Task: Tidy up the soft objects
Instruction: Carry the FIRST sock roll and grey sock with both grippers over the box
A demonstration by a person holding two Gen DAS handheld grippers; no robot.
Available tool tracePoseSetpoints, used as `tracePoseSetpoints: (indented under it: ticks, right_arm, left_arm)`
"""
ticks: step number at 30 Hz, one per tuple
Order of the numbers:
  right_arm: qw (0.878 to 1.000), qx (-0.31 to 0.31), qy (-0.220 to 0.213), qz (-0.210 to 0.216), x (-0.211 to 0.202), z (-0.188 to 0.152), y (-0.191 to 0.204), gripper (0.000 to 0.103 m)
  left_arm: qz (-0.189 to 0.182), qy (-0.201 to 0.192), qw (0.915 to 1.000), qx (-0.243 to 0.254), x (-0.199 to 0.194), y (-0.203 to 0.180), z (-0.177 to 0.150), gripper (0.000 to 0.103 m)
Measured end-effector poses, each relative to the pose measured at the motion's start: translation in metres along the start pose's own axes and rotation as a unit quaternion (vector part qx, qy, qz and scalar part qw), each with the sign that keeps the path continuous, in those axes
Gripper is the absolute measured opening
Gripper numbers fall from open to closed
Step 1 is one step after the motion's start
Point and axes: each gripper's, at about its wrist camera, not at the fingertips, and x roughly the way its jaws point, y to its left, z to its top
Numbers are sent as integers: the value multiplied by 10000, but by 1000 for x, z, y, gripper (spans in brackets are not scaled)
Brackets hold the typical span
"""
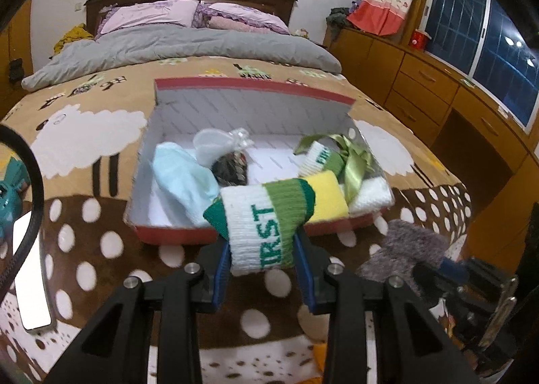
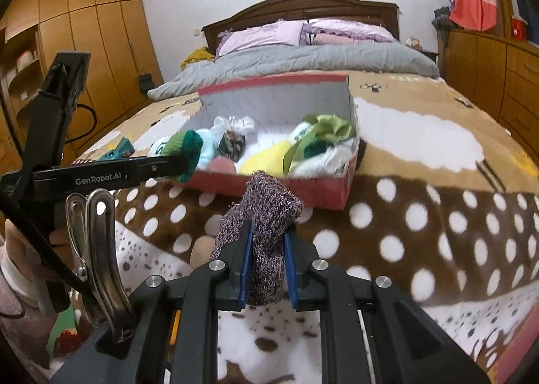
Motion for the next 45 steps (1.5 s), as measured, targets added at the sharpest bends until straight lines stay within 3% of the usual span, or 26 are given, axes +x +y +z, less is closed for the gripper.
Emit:
tracePoseSetpoints:
  ticks: [8,17,29,45]
  right_arm:
    - [9997,-167,-172,-29,2,25,8,18]
    - [9990,-278,-337,-11,15,53,16,18]
    - [9986,-295,-419,-97,58,91,7,18]
    - [9989,-177,-325,-273,100,108,-19,18]
  left_arm:
    - [211,-176,9996,28,-1,12,20,36]
    - [141,-240,9996,26,8,10,34,36]
    - [30,-19,10000,-7,48,3,41,36]
    - [115,189,9997,60,85,2,38,37]
